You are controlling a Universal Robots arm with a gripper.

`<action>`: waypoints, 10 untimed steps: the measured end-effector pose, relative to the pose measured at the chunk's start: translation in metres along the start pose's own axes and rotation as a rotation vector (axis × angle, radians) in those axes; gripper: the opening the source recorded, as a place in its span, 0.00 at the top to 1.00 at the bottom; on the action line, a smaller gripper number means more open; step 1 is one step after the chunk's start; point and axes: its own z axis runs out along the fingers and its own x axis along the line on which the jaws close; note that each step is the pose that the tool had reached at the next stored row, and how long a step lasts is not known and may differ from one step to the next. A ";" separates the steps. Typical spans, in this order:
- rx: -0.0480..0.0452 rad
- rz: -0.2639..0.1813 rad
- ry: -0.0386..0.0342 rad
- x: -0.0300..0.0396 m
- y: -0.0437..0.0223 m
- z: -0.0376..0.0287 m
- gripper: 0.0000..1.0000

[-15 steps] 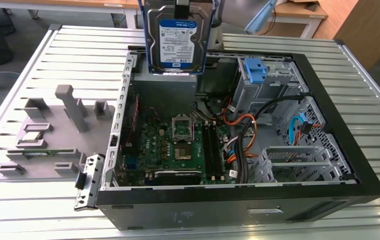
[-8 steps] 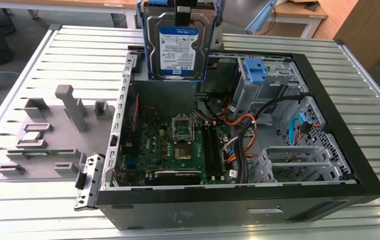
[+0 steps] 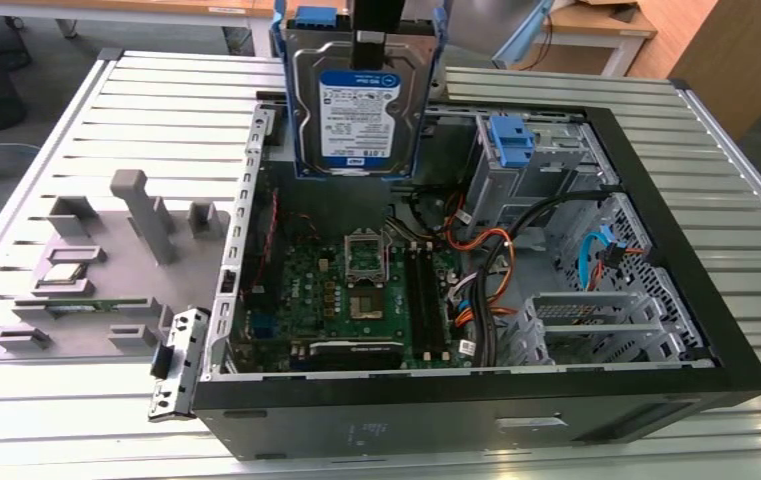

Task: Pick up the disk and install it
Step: 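Pick up the disk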

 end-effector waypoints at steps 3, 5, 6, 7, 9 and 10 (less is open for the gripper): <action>0.0000 0.000 0.0011 0.0082 0.0000 -0.0007 0.65; 0.0000 0.000 0.0019 0.0134 -0.0001 -0.0011 0.65; 0.0000 0.000 0.0025 0.0160 -0.0001 -0.0014 0.65; 0.0000 0.000 0.0030 0.0185 -0.0001 -0.0016 0.65; 0.0001 0.000 0.0048 0.0233 -0.0001 -0.0020 0.65; 0.0001 0.000 0.0059 0.0254 -0.0001 -0.0022 0.65</action>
